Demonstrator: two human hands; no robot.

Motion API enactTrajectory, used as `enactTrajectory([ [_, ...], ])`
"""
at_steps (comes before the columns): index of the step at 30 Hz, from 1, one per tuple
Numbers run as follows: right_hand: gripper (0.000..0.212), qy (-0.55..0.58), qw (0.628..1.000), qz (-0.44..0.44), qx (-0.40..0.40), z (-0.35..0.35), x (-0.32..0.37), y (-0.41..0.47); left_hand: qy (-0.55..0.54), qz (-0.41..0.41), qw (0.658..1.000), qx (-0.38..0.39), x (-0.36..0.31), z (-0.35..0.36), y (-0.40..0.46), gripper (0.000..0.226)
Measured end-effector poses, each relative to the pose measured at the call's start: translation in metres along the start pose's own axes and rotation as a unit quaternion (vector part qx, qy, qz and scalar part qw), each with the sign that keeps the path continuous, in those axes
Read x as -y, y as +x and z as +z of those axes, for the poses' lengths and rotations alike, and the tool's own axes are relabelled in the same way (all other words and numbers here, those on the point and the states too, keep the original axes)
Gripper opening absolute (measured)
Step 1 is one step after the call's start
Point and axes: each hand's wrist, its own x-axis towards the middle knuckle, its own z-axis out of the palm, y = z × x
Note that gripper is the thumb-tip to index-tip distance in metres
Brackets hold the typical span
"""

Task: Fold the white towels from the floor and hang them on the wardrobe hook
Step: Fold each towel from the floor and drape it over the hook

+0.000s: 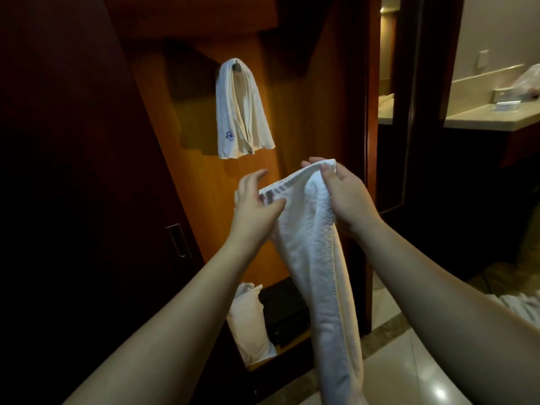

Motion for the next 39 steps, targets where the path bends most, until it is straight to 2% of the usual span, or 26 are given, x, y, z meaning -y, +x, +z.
enactTrajectory([
  [2,0.034,0.016,1.000,-0.005,0.013,-0.002,0.004,0.001,0.033,-0.042,0.999,0.008,0.008,-0.002,0.008,0.080],
  [5,0.036,0.028,0.999,-0.014,0.038,-0.008,0.008,0.004,-0.073,-0.143,0.985,0.067,0.018,-0.010,0.017,0.095],
  [7,0.037,0.040,0.998,-0.021,0.047,-0.013,0.010,0.006,-0.094,-0.159,0.979,0.086,0.027,-0.016,0.018,0.084],
  [9,0.035,0.059,0.997,-0.025,0.049,-0.019,0.010,0.010,-0.010,-0.143,0.982,0.124,0.032,-0.023,0.017,0.058],
  [12,0.031,0.064,0.996,-0.038,0.051,-0.026,0.010,0.016,0.164,-0.088,0.966,0.182,0.030,-0.031,0.018,0.019],
  [14,0.034,0.056,0.996,-0.045,0.048,-0.032,0.007,0.018,0.227,-0.044,0.957,0.177,0.023,-0.037,0.020,0.010],
  [16,0.032,0.023,0.997,-0.051,0.045,-0.038,0.005,0.018,0.193,-0.054,0.965,0.167,0.017,-0.045,0.022,0.008],
  [19,0.031,-0.116,0.991,-0.062,0.033,-0.049,0.001,0.017,0.169,-0.066,0.974,0.135,0.011,-0.052,0.022,0.006],
  [23,0.021,-0.271,0.958,-0.073,0.054,-0.066,-0.003,0.021,0.242,0.047,0.969,0.026,0.004,-0.049,0.018,0.026],
  [25,0.017,-0.300,0.949,-0.070,0.070,-0.074,-0.002,0.023,0.193,0.080,0.978,-0.023,0.002,-0.048,0.015,0.029],
  [27,0.014,-0.292,0.951,-0.062,0.082,-0.080,-0.001,0.023,0.106,0.074,0.990,-0.056,-0.001,-0.048,0.012,0.026],
  [32,0.019,-0.238,0.968,-0.052,0.058,-0.079,-0.004,0.021,-0.078,0.048,0.993,-0.074,-0.010,-0.048,0.009,0.012],
  [35,0.019,-0.259,0.964,-0.064,0.024,-0.076,-0.009,0.022,-0.101,0.076,0.990,-0.067,-0.014,-0.048,0.007,0.022],
  [39,0.018,-0.253,0.964,-0.087,0.000,-0.070,-0.012,0.023,-0.102,0.081,0.987,-0.093,-0.011,-0.045,0.006,0.016],
])
